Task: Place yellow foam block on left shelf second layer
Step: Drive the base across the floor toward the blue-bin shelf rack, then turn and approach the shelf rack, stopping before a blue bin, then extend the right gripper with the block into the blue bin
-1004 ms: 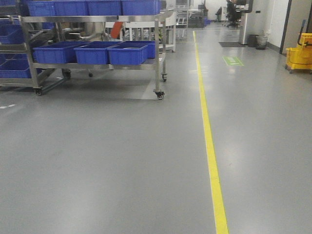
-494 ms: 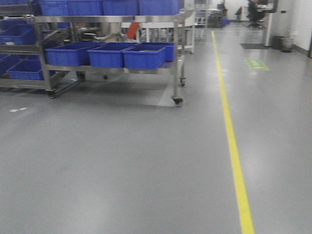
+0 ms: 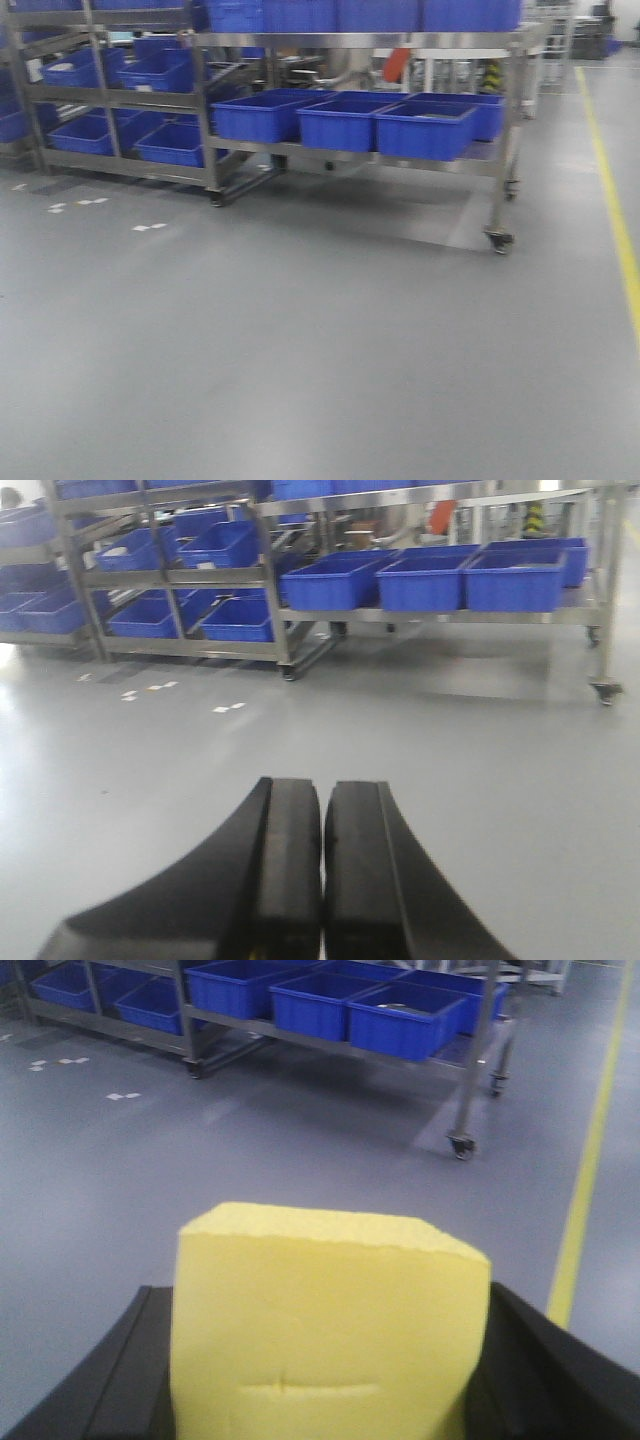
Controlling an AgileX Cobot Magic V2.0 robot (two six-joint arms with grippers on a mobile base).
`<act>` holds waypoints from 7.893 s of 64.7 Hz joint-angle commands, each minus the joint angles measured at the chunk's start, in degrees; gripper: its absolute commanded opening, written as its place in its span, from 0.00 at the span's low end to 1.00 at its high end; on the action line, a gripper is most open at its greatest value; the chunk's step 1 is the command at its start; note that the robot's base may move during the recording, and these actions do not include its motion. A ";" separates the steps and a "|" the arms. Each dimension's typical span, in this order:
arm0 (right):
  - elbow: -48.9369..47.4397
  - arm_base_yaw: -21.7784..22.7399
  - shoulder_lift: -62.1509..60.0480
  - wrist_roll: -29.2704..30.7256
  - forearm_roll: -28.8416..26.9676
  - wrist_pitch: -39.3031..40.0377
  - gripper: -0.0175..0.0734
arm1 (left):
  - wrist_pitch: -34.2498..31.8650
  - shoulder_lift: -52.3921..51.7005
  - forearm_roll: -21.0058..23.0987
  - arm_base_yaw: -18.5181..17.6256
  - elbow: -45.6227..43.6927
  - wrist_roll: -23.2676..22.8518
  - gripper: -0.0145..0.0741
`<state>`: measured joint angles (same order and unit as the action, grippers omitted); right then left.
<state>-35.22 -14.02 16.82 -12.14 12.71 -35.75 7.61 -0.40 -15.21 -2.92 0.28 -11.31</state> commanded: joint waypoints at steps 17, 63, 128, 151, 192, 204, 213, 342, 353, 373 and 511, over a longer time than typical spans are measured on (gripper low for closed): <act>-1.41 0.04 0.91 0.48 1.34 5.11 0.54 | -4.96 -0.79 -0.05 -0.36 1.48 -0.22 0.32; -1.42 0.04 0.91 0.48 1.34 5.05 0.54 | -4.96 -0.79 -0.05 -0.36 1.48 -0.22 0.32; -1.42 0.04 0.91 0.48 1.34 4.91 0.54 | -4.96 -0.79 -0.05 -0.26 1.48 -0.22 0.32; -1.42 0.04 0.91 0.48 1.34 4.91 0.54 | -4.96 -0.79 -0.05 -0.26 1.48 -0.22 0.32; -1.42 0.04 0.91 0.48 1.34 4.91 0.54 | -4.96 -0.79 -0.05 -0.26 1.48 -0.22 0.32; -1.42 0.04 0.91 0.48 1.34 4.91 0.54 | -4.96 -0.79 -0.05 -0.26 1.48 -0.22 0.32; -1.42 0.04 0.91 0.48 1.34 4.91 0.54 | -4.96 -0.79 -0.05 -0.26 1.48 -0.22 0.32; -1.42 0.04 0.91 0.48 1.34 4.91 0.54 | -4.96 -0.79 -0.05 -0.38 1.48 -0.22 0.32; -1.42 0.04 0.91 0.48 1.34 4.91 0.54 | -4.96 -0.79 -0.05 -0.38 1.48 -0.22 0.32; -1.42 0.04 0.91 0.48 1.34 4.91 0.54 | -4.96 -0.79 -0.05 -0.38 1.48 -0.22 0.32; -46.75 -18.06 71.19 2.99 -6.81 1.13 0.54 | -4.96 -0.79 -0.05 -0.38 1.48 -0.22 0.32</act>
<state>-77.76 -32.08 86.93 -9.72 5.40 -36.99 7.61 -0.40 -15.21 -2.92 0.28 -11.31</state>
